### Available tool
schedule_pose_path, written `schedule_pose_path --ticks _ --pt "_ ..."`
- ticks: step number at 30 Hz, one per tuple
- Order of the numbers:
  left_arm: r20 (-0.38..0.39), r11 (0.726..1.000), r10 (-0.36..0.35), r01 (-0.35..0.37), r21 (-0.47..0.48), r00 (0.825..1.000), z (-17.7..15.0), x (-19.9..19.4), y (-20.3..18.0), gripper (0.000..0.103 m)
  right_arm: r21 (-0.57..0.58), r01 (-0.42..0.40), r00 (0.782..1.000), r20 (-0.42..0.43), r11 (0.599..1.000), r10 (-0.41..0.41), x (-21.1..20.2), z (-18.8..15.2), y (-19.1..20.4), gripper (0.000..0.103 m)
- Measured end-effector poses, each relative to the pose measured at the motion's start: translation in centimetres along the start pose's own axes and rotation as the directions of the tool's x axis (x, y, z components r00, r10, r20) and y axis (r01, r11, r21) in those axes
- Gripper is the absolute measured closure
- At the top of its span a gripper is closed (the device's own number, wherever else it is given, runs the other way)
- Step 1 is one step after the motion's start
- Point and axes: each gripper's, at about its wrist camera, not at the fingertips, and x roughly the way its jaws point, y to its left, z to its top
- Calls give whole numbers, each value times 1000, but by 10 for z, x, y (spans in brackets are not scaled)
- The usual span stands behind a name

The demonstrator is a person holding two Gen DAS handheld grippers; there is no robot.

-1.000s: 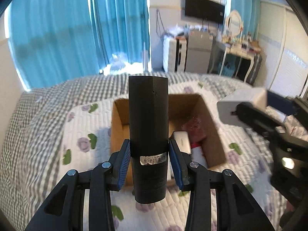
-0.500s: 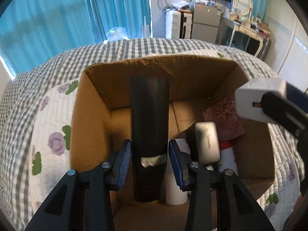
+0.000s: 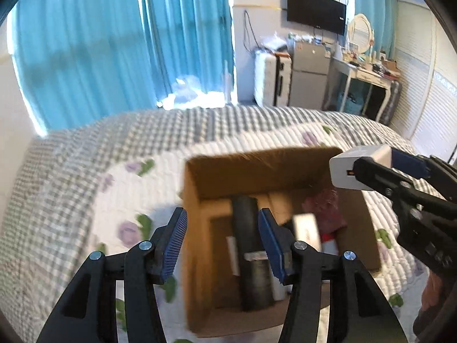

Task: Organize rigid objects
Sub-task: 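Carry the black cylinder and white block into the box and open both tools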

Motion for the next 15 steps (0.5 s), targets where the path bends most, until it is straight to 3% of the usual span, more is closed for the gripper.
schedule_pose_path --ticks 8,15 --pt "21 999 32 -32 -2 999 -2 10 16 49 33 -2 996 -87 999 5 62 3 11 53" --pt "8 1000 11 -11 13 1000 -13 26 18 49 35 23 988 -151 999 -18 107 -6 14 53"
